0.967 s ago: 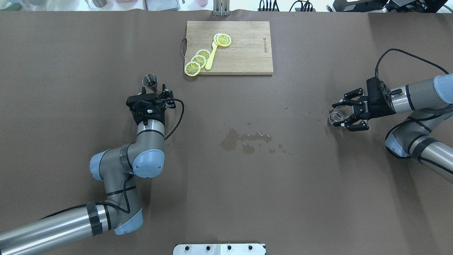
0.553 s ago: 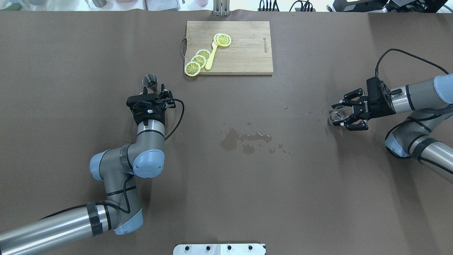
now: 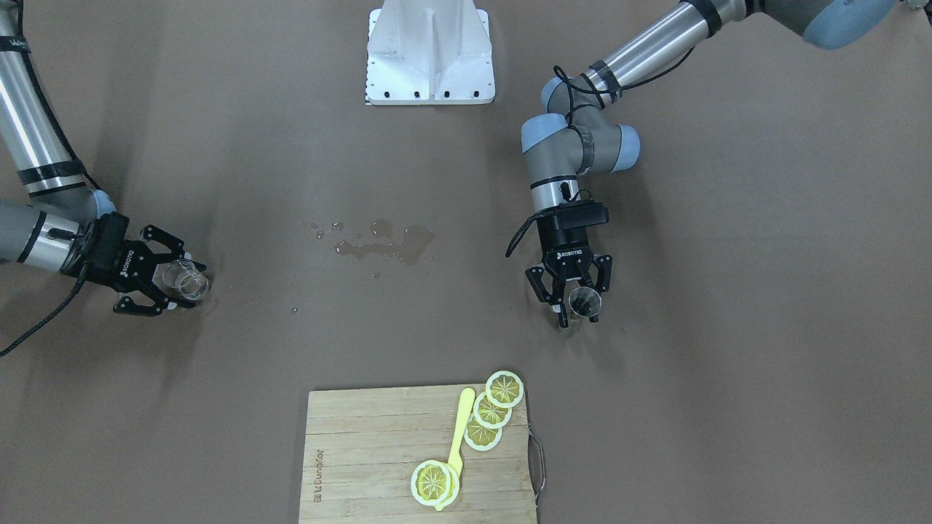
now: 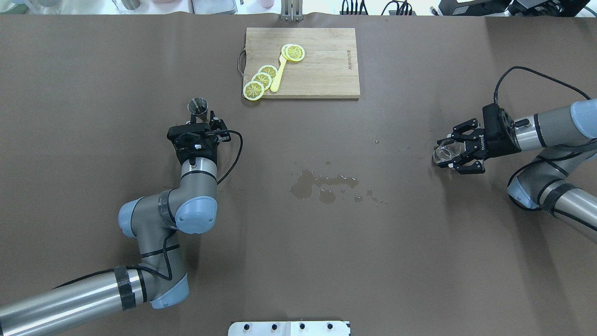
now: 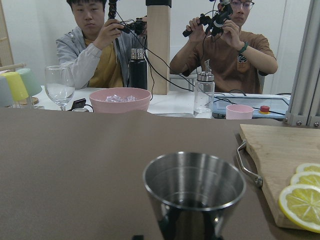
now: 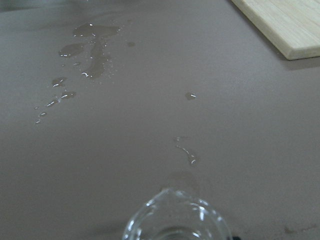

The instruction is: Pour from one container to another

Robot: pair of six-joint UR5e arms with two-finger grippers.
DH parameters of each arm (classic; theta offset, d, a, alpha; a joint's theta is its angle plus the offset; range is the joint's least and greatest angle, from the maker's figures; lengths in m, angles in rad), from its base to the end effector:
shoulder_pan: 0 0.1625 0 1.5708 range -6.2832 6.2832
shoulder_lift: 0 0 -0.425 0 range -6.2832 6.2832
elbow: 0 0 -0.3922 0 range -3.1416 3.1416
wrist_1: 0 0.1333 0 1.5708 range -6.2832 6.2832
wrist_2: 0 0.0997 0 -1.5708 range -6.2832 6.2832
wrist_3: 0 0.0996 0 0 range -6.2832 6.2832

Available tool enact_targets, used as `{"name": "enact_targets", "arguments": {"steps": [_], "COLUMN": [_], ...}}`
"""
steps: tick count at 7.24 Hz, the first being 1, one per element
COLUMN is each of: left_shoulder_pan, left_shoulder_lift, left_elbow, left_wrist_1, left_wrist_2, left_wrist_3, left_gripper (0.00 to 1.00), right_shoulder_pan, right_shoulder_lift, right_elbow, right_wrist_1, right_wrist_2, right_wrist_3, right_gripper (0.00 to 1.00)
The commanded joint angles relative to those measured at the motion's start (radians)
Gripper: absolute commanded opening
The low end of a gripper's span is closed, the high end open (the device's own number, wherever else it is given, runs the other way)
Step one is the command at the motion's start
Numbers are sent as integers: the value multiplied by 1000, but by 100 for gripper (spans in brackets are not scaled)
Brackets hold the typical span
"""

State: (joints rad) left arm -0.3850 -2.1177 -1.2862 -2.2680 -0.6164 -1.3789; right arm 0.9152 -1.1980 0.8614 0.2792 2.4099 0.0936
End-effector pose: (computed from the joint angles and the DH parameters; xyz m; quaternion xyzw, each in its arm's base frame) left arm 0.5720 -0.4633 0.3752 0.5072 0.2772 -0.2870 0.7639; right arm -0.3171 -0.5094 0.5921 0.4751 -0.5051 -0.4528 0.5604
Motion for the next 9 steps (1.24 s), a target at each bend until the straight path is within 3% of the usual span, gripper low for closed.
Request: {"name": "enact_targets", "arguments": {"steps": [1, 2, 3, 4, 6, 8, 9], "left_shoulder_pan": [0, 0, 0, 0, -6, -32, -52], "left_shoulder_lift": [-7, -10, -10, -8, -4, 5, 18], "left_elbow": [-4, -4, -13, -45, -76, -105, -108], "left_wrist_1": [2, 4, -2, -7, -18, -184, -308], "left_wrist_2": [-6, -8, -9, -10, -11, -28, -114], "left_wrist_3": [1, 3, 26, 73, 84, 351, 570], "left_gripper": [30, 12, 0, 0, 0, 0, 0], "right_shoulder_pan": [-1, -1, -1, -1, 1, 13, 27], "right_shoulder_lift": [-3, -3, -5, -5, -9, -12, -11], "right_elbow": [1, 1, 1, 5, 30, 71, 96], "right_wrist_1": [0, 0, 1, 2, -2, -12, -50], "right_wrist_2": [-2, -2, 0, 0, 5, 12, 40], "right_wrist_3": [0, 0, 17, 26, 28, 29, 31], "right_gripper": [66, 63, 47, 37, 0, 0, 0]}}
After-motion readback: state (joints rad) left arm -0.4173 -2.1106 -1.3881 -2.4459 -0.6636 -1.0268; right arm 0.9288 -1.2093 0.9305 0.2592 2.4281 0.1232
